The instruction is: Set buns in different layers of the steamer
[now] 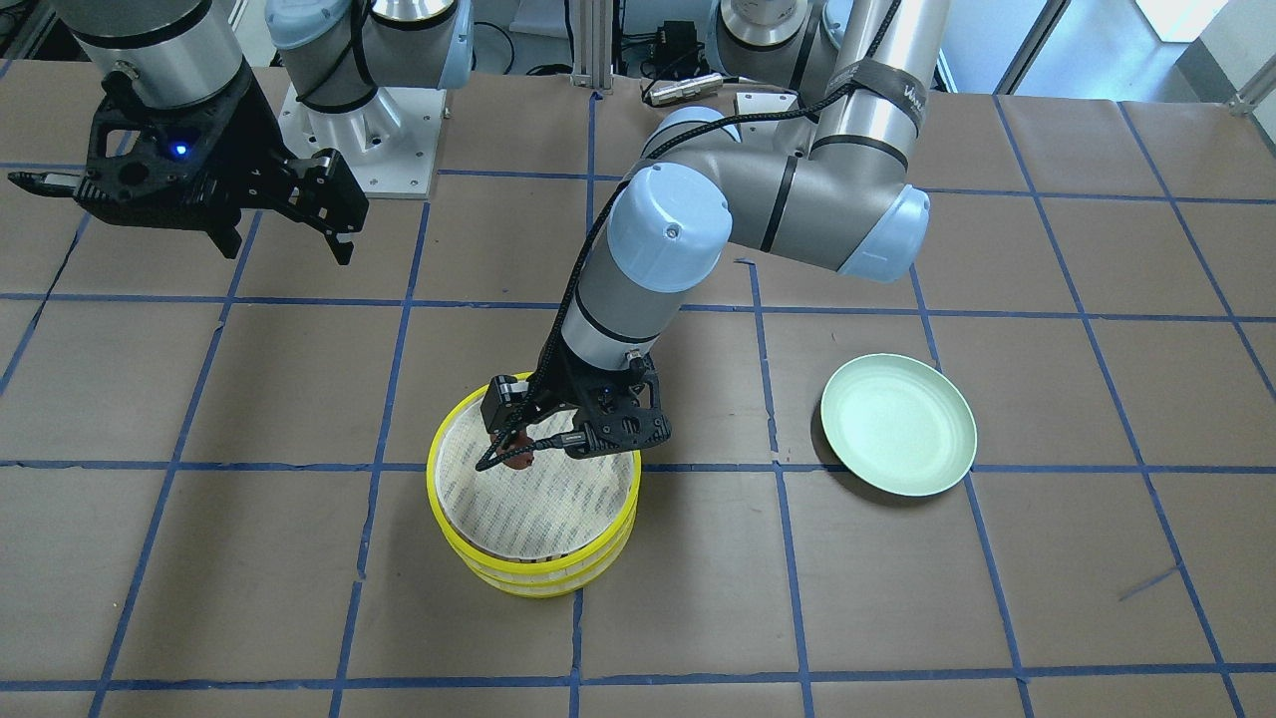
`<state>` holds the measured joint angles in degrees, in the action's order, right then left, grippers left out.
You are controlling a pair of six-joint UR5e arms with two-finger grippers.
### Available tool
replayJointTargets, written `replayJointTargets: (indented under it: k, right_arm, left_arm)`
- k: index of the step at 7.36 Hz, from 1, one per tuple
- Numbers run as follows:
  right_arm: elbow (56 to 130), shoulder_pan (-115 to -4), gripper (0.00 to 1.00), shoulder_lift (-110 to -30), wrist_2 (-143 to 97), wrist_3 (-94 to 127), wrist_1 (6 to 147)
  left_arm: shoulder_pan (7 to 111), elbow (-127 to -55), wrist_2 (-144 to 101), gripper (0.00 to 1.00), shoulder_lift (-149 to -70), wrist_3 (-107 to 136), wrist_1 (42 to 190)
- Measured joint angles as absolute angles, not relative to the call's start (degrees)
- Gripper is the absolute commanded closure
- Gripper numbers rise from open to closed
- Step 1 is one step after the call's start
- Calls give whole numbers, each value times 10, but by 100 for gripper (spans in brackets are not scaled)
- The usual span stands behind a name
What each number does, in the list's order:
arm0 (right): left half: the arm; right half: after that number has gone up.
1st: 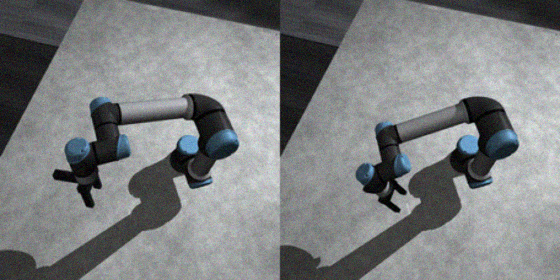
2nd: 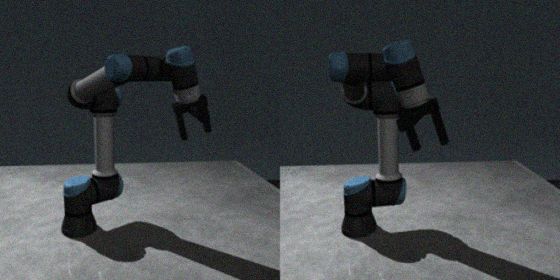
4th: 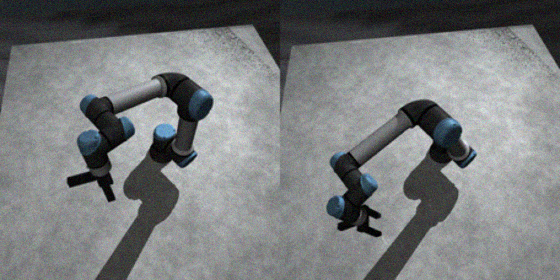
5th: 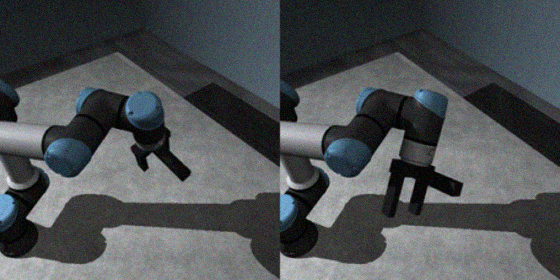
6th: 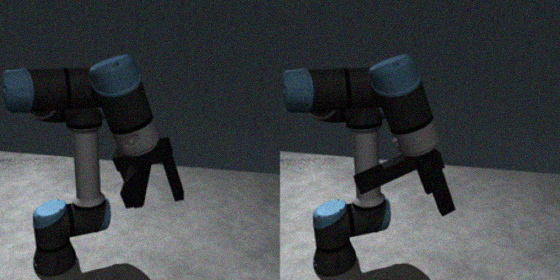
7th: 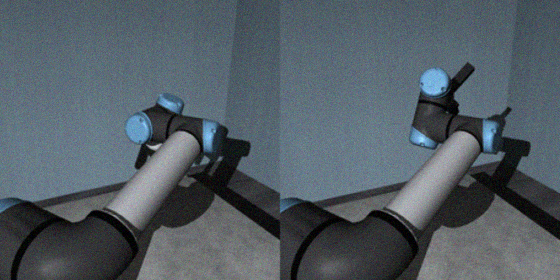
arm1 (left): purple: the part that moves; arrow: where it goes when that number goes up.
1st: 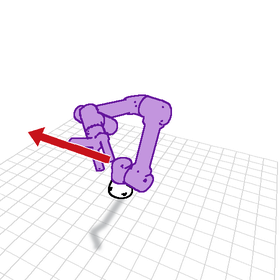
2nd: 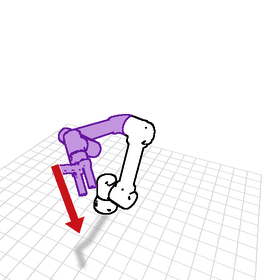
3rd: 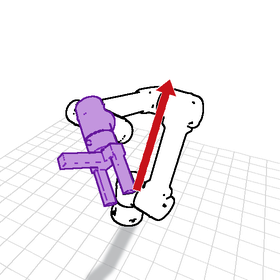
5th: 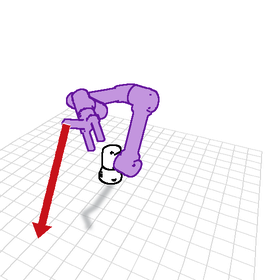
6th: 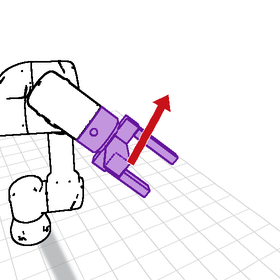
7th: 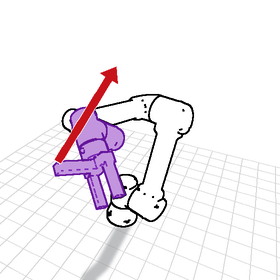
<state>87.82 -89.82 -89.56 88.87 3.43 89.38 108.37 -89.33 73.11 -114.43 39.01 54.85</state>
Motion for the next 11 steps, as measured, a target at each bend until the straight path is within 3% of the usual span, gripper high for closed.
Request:
replayJointTargets:
  k: [5,11]
  right_arm:
    - [877,-897,0,-896,888,34,894]
    - [873,-901,0,-895,889,35,897]
  left_arm:
    - [1071,-895,732,0,-1116,359,566]
    - [905,-880,865,0,-896,100,889]
